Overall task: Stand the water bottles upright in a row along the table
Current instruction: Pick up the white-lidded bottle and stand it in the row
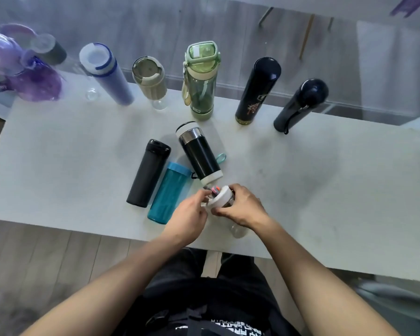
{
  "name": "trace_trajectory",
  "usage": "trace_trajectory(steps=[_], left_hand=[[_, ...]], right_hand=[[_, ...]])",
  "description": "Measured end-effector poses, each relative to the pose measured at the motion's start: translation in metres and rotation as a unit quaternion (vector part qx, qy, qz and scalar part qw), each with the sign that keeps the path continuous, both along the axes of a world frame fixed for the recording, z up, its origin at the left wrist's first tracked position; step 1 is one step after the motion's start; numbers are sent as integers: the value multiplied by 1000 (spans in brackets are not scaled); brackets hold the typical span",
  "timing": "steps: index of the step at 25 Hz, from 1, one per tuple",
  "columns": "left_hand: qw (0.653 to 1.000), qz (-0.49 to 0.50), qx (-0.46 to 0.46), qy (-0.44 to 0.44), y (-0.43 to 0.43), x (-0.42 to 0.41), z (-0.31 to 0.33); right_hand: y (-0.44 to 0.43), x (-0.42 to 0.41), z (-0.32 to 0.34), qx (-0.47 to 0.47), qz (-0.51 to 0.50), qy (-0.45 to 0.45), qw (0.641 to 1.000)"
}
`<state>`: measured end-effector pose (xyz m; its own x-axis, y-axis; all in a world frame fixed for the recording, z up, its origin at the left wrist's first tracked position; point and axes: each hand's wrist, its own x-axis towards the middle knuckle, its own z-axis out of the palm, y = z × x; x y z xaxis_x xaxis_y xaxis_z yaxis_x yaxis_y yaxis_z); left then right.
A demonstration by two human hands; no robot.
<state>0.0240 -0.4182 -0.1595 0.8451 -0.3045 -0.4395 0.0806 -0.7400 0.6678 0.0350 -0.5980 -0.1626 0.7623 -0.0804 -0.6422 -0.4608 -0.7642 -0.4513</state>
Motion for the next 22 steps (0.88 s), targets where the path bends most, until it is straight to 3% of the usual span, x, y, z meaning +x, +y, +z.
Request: trace_trajectory(steps=[6,11,16,22], left_hand=[[994,81,-67,41,-45,14,12],[981,56,-135,129,-91,26,19],[975,24,-164,148,-135,26,19],[959,76,-186,199,-192,7,15]], right_hand=[[-53,-25,21,47,-123,-96,987],[-88,-41,26,101,-244,-171,949],[-131,-47,19,112,-265,-184,940],[-192,-47,6,120,-248,-165,947]])
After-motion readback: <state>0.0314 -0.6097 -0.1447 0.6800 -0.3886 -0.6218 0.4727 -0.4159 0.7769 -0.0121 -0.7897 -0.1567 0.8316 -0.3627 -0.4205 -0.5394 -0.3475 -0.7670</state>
